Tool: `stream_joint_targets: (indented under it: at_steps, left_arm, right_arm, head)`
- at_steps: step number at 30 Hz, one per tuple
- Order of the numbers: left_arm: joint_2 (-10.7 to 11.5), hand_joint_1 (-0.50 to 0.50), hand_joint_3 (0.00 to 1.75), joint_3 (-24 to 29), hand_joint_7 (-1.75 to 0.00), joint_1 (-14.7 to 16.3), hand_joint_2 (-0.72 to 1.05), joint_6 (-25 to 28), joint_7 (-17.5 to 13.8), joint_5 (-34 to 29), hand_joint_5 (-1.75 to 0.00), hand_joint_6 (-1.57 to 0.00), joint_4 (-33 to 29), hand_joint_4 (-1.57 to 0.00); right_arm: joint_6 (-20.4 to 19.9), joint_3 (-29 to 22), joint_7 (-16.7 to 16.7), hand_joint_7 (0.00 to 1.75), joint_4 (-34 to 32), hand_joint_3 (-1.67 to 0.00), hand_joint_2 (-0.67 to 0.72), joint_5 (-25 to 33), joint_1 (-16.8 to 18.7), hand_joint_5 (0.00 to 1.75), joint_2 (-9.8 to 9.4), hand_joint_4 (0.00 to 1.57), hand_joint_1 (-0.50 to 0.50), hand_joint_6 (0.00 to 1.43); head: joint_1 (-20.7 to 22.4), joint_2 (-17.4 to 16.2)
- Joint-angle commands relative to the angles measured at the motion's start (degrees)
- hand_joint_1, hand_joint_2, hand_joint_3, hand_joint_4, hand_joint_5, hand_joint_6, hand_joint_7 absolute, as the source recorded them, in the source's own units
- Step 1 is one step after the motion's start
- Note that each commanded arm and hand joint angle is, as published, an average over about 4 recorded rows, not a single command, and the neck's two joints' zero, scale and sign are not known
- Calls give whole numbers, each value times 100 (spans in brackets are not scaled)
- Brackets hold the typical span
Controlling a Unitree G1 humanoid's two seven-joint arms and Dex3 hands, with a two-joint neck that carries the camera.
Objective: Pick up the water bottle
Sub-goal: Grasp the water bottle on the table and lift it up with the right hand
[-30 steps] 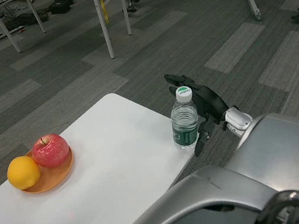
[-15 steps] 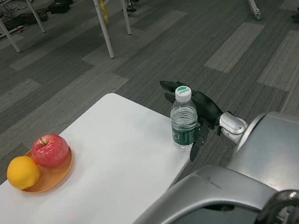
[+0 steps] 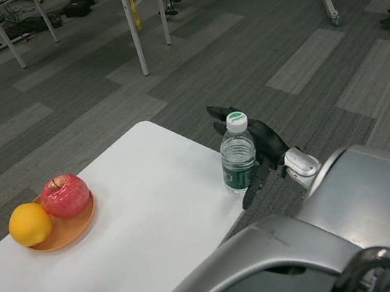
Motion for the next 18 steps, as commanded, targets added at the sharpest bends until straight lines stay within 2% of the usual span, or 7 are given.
stream_joint_targets:
  at_steps: [1, 4, 8, 9, 10, 13, 18]
  left_arm:
    - [40, -50, 9, 37, 0, -37, -19, -20, -18, -2, -10, 0, -2, 0]
    - [40, -50, 4, 37, 0, -35, -19, -20, -16, -2, -10, 0, -7, 0]
    - [40, -50, 4, 37, 0, -35, -19, -20, -16, -2, -10, 0, -11, 0]
    - [40, -50, 4, 37, 0, -30, -19, -20, -16, -2, -10, 0, -13, 0]
    - [40, -50, 4, 37, 0, -26, -19, -20, -16, -2, -10, 0, -15, 0]
    - [40, -50, 7, 37, 0, -17, -19, -20, -16, -2, -10, 0, -20, 0]
    - [40, -50, 9, 37, 0, -8, -19, -20, -16, -2, -10, 0, -20, 0]
  right_arm:
    - [-6, -81, -12, 44, 50, -34, 3, -18, -133, 0, 107, 0, -42, 0]
    - [-11, -213, -16, 77, 78, -61, -16, -20, -187, 29, 230, 0, -42, 0]
    - [-19, -327, -16, 150, 113, -97, -34, -24, -218, 145, 318, 12, -31, 4]
    - [-17, -329, -16, 161, 120, -105, -35, -24, -220, 158, 322, 16, -29, 6]
    - [-15, -331, -16, 164, 126, -107, -35, -24, -223, 160, 327, 19, -27, 9]
    - [-17, -336, -16, 168, 146, -119, -40, -24, -229, 165, 335, 44, -22, 27]
    - [-22, -333, -16, 157, 146, -139, -43, -24, -227, 148, 335, 126, -11, 76]
  head:
    - [7, -7]
    - [18, -9]
    - [25, -14]
    - [27, -15]
    - [29, -17]
    - [27, -15]
    - [27, -15]
